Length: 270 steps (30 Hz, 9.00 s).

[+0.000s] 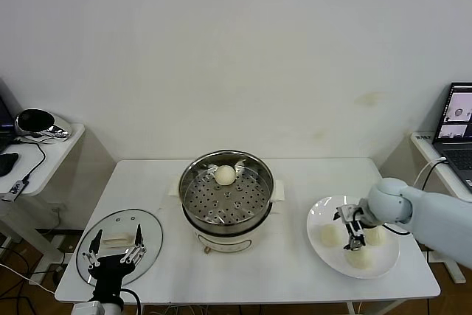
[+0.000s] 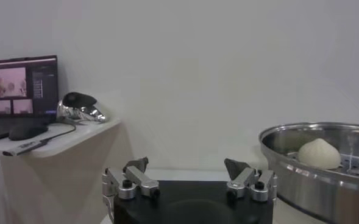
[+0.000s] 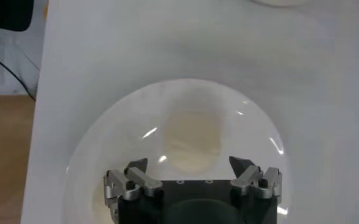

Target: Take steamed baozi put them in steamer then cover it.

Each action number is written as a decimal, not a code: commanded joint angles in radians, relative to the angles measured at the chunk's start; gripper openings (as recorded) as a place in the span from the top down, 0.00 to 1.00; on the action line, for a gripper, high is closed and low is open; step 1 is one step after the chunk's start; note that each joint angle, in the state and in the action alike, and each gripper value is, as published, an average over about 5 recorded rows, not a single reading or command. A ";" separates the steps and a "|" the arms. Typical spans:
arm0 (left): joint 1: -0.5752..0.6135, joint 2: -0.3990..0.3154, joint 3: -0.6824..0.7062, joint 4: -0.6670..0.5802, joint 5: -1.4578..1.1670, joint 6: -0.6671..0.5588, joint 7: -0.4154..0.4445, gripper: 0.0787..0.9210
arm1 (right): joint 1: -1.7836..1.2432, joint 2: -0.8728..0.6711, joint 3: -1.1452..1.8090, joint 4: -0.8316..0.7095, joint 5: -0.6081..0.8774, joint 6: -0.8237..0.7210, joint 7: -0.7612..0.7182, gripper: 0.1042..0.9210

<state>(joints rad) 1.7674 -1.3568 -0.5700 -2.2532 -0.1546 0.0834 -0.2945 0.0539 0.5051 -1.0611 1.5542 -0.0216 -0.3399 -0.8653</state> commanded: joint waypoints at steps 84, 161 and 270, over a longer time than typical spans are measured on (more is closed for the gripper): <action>-0.029 0.001 0.008 0.009 -0.003 -0.016 0.001 0.12 | 0.389 0.953 -0.270 -0.377 0.631 -0.325 0.180 0.40; 0.015 -0.017 0.046 0.003 0.070 -0.028 -0.003 0.12 | -0.133 -0.139 0.080 0.052 -0.083 0.066 -0.064 0.12; 0.000 -0.039 0.037 -0.046 0.065 -0.018 -0.006 0.12 | 0.604 0.653 -0.299 -0.118 -0.008 0.662 -0.113 0.14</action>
<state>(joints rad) 1.7677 -1.3967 -0.5328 -2.2986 -0.0888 0.0653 -0.3014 0.5750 1.2316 -1.3888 1.4093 -0.0445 0.3440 -0.9745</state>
